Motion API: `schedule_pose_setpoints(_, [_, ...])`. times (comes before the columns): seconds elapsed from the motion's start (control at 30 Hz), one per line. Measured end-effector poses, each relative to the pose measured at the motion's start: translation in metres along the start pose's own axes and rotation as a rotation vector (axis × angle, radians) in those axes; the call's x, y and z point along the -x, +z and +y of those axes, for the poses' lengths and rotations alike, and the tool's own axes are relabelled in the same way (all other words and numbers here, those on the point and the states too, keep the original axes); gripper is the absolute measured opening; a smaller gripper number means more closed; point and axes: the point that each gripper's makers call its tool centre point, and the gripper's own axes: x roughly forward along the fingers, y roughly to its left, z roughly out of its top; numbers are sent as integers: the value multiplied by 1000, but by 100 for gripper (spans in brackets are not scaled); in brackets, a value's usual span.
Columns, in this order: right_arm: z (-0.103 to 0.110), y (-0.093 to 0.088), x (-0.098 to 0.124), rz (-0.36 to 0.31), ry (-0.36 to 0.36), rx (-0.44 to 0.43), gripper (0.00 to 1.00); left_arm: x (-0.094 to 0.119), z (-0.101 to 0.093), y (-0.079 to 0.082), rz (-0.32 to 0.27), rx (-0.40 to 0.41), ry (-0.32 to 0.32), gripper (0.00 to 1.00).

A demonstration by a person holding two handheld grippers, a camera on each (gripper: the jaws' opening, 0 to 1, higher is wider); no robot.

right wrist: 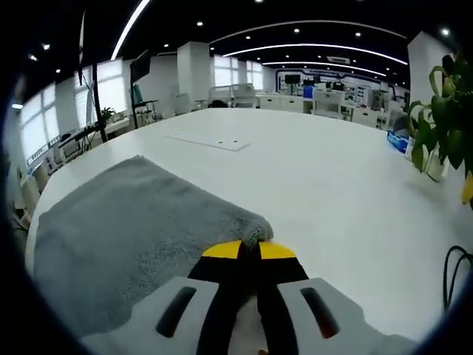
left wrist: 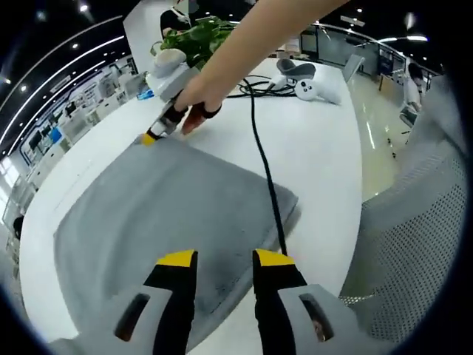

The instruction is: Fold the towel on the table until its edges align and the towel forms a compact rectangular stack.

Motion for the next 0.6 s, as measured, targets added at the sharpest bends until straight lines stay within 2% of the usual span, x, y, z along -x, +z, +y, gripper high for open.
schedule_pose_setpoints(0.27, [-1, 1, 1, -6, 3, -17, 5, -9, -29, 19, -38, -34, -66, 26])
schedule_pose_setpoints(0.33, [-1, 1, 1, -3, 0, -40, 5, -13, -36, 26, -56, -57, -91, 22])
schedule_pose_setpoints(0.43, [0, 2, -1, 10, 9, -41, 5, -16, -42, 31, -62, -46, -111, 19])
schedule_pose_setpoints(0.53, [-2, 1, 1, 18, 10, -114, 6, -19, -45, 37, -73, -41, -124, 17])
schedule_pose_setpoints(0.6, [-6, 1, 1, 29, 0, -120, 9, -20, -47, 39, -78, -42, -136, 16])
